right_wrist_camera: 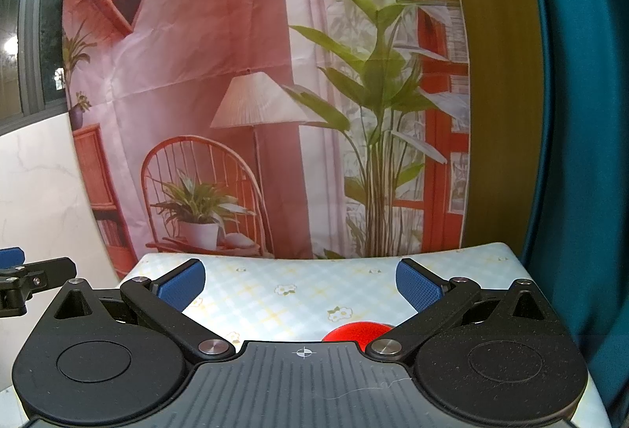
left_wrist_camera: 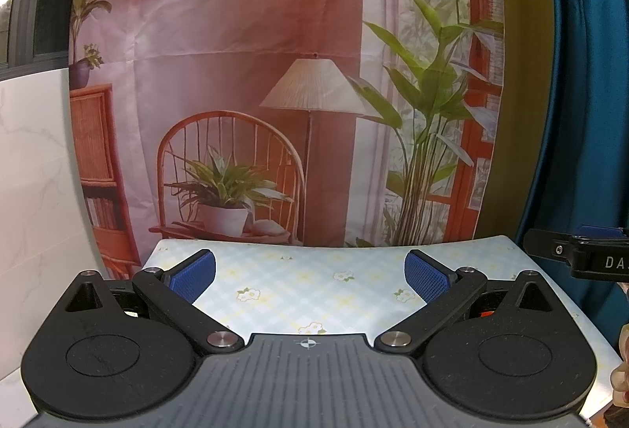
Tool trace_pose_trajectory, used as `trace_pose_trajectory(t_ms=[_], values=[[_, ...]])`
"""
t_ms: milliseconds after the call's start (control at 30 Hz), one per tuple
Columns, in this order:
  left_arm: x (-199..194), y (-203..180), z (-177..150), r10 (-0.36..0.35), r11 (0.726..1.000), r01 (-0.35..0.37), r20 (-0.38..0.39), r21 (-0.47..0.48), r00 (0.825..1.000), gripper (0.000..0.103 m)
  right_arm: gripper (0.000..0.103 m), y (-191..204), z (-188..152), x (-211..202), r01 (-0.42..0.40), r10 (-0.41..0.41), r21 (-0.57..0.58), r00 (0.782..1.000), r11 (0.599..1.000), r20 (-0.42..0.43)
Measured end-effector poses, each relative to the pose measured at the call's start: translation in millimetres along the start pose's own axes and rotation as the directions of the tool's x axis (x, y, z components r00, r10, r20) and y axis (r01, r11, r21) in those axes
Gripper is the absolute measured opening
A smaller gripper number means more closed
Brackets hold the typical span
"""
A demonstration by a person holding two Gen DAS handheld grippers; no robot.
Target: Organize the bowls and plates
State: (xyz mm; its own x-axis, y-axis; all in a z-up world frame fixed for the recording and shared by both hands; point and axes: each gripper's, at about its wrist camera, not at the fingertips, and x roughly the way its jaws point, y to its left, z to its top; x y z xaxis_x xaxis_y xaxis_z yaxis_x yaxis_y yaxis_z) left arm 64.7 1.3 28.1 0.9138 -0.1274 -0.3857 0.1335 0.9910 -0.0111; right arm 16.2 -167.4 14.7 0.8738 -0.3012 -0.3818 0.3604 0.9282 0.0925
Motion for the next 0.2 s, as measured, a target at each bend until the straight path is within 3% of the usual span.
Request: trace_pose_trajectory(t_ms=[200], values=[[1.7, 1.6, -1.0, -0.006, 1.0, 0.006, 0.0, -0.003, 1.0, 0.103, 0.103, -1.0, -3.1, 0.8, 0.002, -0.002, 0.001, 1.0, 1.0, -0.005]])
